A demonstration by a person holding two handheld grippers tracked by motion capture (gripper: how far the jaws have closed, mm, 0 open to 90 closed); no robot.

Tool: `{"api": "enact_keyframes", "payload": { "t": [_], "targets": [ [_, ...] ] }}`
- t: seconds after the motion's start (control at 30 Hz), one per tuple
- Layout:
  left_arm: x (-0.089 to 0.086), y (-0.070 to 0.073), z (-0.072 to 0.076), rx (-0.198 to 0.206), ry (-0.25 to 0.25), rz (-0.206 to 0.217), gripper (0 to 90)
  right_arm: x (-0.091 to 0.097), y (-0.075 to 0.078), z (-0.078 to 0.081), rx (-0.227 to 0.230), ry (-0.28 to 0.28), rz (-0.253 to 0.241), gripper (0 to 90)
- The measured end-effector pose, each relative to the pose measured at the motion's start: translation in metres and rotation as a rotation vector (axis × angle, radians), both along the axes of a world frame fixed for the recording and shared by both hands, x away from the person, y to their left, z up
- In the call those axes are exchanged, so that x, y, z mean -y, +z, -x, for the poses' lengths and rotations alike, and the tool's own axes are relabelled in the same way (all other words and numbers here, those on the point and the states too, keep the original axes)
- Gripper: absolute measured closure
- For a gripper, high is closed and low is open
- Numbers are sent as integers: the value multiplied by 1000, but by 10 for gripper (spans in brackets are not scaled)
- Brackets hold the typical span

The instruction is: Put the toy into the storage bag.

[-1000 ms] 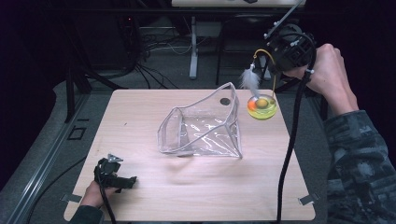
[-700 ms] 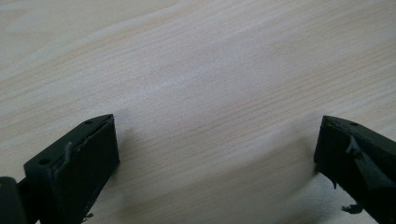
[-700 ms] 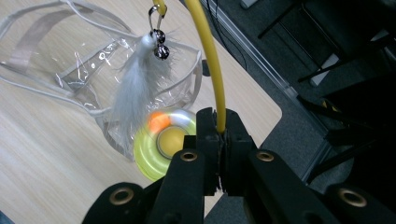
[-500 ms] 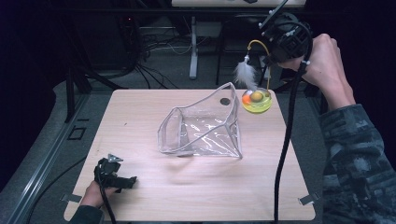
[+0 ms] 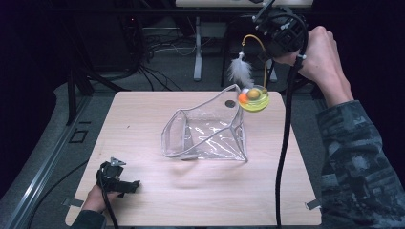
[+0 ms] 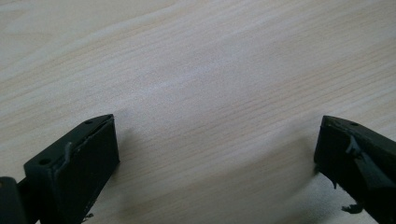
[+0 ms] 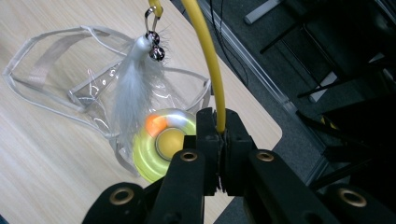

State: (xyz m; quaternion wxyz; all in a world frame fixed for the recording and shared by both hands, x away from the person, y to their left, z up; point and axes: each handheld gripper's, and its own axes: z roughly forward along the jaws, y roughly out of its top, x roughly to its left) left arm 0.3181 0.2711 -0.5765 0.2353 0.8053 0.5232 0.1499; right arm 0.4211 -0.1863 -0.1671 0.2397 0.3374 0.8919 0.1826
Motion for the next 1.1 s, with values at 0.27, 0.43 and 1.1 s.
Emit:
{"api": "enact_keyframes", "payload": {
  "t": [0.27, 0.43, 1.1],
  "targets": [
    [0, 0, 0, 2, -2, 1, 0, -13, -2, -4, -2, 20, 6, 881],
    [0, 0, 0, 1, -3, 2, 0, -20, 0, -5, 5, 31, 8, 881],
    [0, 0, 0, 3, -9, 2, 0, -57, -8, -7, 2, 100, 2, 880]
  ]
}}
